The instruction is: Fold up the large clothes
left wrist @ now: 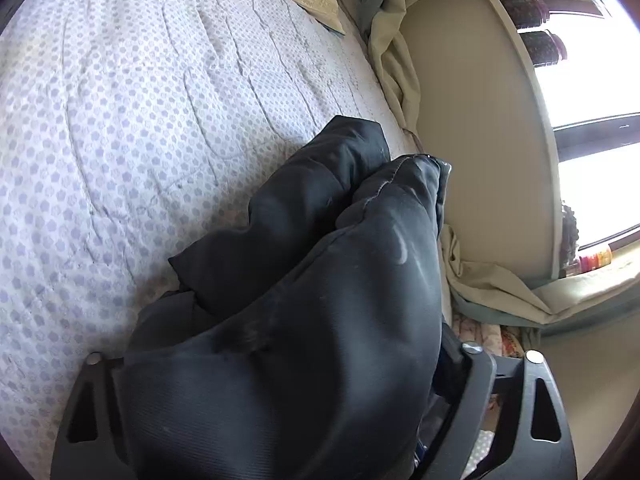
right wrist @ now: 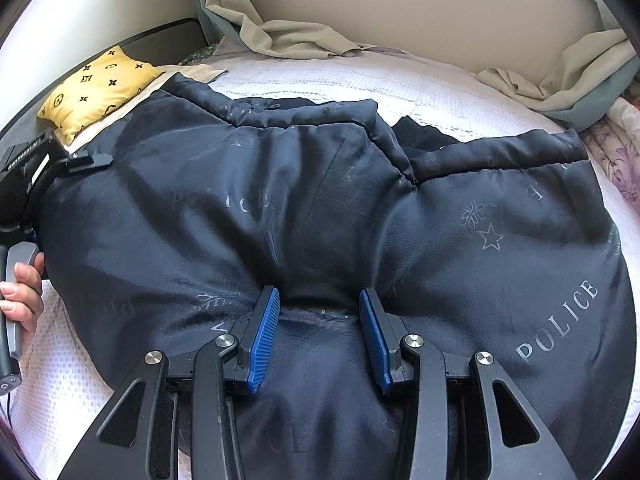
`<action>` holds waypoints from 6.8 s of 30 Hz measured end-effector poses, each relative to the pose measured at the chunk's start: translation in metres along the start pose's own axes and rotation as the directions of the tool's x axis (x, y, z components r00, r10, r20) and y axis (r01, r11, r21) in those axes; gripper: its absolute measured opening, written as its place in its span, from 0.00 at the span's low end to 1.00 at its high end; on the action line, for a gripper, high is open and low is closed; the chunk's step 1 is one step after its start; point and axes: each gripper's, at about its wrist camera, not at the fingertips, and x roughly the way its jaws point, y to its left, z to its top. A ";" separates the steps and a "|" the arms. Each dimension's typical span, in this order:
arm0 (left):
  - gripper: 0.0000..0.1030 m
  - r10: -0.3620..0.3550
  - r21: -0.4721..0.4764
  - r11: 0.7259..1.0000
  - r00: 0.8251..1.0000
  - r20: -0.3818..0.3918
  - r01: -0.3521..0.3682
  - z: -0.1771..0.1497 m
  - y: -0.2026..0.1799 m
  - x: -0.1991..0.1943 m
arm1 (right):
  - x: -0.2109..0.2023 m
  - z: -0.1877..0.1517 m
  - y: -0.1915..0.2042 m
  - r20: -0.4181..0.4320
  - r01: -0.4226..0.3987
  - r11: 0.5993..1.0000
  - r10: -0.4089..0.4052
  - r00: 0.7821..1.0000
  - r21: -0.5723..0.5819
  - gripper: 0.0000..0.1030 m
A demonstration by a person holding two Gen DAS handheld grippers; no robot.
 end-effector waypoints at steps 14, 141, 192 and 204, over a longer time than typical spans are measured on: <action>0.41 -0.021 0.238 0.971 0.999 0.035 0.012 -0.012 -0.039 -0.024 | 0.003 0.001 -0.003 -0.007 -0.008 1.000 0.008 1.000 0.013 0.37; 0.82 0.233 0.960 0.265 0.959 -0.159 0.094 -0.320 -0.275 0.048 | -0.068 0.028 -0.242 -0.050 -0.175 0.884 0.218 0.975 0.433 0.05; 0.85 0.247 0.989 0.141 0.969 0.005 -0.041 -0.361 -0.244 0.089 | -0.111 0.006 -0.234 -0.059 -0.144 0.879 0.191 0.980 0.455 0.39; 0.85 0.255 0.990 0.139 0.967 0.002 -0.039 -0.362 -0.244 0.096 | -0.071 0.001 -0.216 -0.140 -0.047 0.891 0.123 0.982 0.452 0.58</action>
